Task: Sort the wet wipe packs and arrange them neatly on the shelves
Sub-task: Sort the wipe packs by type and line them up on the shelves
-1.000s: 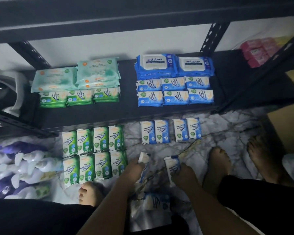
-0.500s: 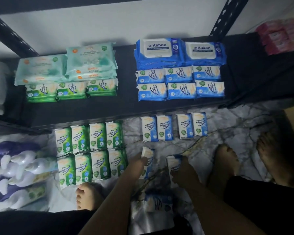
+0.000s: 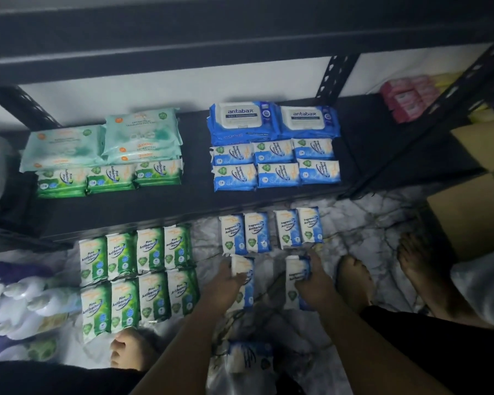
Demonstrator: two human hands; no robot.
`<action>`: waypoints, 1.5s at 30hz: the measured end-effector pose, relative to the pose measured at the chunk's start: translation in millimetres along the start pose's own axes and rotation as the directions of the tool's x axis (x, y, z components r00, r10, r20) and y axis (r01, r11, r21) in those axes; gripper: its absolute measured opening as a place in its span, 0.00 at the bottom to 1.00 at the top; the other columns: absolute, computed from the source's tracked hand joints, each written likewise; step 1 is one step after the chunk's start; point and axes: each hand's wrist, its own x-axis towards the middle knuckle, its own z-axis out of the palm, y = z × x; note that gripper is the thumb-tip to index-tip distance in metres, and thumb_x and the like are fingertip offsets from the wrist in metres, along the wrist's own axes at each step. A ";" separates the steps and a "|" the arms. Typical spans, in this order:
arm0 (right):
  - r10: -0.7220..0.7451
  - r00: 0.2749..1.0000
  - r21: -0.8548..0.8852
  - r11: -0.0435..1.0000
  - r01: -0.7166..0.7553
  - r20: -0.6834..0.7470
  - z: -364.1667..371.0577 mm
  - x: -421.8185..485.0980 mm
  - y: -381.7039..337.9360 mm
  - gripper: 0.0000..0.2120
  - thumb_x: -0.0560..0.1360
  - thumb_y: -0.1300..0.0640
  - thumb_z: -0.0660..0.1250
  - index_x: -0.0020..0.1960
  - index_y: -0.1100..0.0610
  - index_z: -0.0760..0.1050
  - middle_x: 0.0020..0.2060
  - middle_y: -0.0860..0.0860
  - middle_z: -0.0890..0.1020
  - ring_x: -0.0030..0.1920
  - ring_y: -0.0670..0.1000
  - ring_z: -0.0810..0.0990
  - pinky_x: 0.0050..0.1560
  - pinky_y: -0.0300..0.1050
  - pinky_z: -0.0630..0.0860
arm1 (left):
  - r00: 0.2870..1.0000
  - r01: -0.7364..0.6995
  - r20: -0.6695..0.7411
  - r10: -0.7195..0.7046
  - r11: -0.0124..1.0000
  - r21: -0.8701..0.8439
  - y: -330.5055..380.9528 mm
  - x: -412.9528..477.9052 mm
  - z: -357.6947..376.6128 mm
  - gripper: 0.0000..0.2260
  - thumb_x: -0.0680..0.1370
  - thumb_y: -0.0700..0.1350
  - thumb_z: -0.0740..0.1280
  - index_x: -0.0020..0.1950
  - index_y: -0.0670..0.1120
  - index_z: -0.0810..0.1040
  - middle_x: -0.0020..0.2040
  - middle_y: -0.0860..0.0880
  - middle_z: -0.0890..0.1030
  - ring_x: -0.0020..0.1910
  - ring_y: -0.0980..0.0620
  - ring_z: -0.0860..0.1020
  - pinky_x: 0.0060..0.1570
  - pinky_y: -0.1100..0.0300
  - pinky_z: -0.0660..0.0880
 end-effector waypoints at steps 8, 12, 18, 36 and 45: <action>0.021 0.978 0.103 0.995 0.000 -0.208 -61.7 8.7 2.8 0.27 0.73 0.53 0.74 0.65 0.37 0.67 0.59 0.57 0.80 0.49 0.53 0.80 0.44 0.49 0.81 | 0.972 -0.235 0.002 0.236 0.967 0.094 49.9 -7.0 25.4 0.23 0.81 0.34 0.64 0.69 0.54 0.62 0.48 0.50 0.77 0.35 0.56 0.75 0.30 0.66 0.72; 0.018 0.970 0.310 0.949 0.059 -0.242 -86.3 23.1 -7.5 0.30 0.72 0.72 0.70 0.60 0.41 0.67 0.55 0.57 0.80 0.50 0.57 0.82 0.46 0.60 0.84 | 0.951 -0.306 0.010 0.308 0.941 0.144 74.2 3.3 39.4 0.19 0.80 0.35 0.68 0.65 0.53 0.70 0.49 0.49 0.77 0.36 0.57 0.76 0.31 0.65 0.73; 0.028 0.959 0.368 0.926 0.081 -0.283 -101.9 69.9 -1.8 0.38 0.71 0.74 0.71 0.60 0.34 0.65 0.56 0.59 0.81 0.53 0.61 0.83 0.42 0.65 0.83 | 0.938 -0.346 0.042 0.344 0.922 0.175 98.8 39.2 60.3 0.26 0.74 0.35 0.74 0.64 0.59 0.70 0.54 0.52 0.80 0.51 0.53 0.82 0.43 0.56 0.83; 0.025 0.992 0.356 0.934 0.020 -0.121 -65.4 180.9 -5.5 0.35 0.71 0.68 0.73 0.57 0.30 0.65 0.51 0.55 0.84 0.54 0.57 0.83 0.54 0.63 0.81 | 0.930 -0.356 0.047 0.365 0.862 0.361 119.4 139.6 105.5 0.29 0.75 0.36 0.73 0.72 0.51 0.68 0.60 0.45 0.81 0.55 0.47 0.80 0.46 0.61 0.71; -0.092 0.961 0.115 0.985 0.125 -0.260 -64.2 172.4 -6.2 0.25 0.72 0.67 0.69 0.60 0.44 0.68 0.51 0.52 0.77 0.49 0.50 0.79 0.38 0.42 0.81 | 0.905 -0.282 -0.027 0.424 0.648 0.708 124.6 136.6 116.7 0.36 0.76 0.45 0.74 0.80 0.57 0.61 0.69 0.41 0.73 0.62 0.41 0.77 0.53 0.49 0.79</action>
